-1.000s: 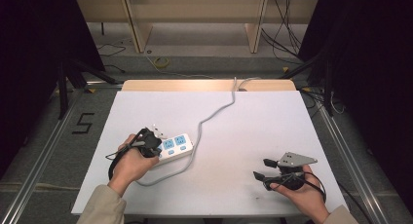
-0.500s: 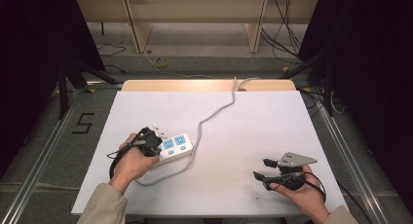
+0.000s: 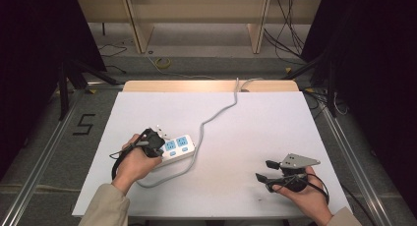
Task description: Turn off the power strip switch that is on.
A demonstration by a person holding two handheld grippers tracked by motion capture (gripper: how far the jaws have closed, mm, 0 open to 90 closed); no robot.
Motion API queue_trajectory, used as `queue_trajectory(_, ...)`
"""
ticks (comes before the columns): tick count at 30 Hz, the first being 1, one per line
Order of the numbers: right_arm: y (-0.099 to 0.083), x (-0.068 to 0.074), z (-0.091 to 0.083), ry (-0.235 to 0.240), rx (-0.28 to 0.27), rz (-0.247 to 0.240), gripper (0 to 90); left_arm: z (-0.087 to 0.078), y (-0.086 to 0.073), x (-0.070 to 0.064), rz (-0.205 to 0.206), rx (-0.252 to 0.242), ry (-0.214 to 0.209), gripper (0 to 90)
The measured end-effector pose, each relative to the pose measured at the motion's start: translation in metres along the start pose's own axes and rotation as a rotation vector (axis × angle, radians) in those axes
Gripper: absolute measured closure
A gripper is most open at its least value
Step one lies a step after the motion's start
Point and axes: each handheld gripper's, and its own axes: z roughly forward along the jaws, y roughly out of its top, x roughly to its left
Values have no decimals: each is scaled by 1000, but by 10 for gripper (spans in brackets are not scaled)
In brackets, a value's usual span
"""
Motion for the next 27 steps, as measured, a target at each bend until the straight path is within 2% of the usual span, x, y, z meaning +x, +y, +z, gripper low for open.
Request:
queue_trajectory(9,0,0,0,2,1,-1,367,3,1,1,-13,8,-8,896)
queue_trajectory(27,0,0,1,4,4,0,367,9,3,1,9,29,-6,896)
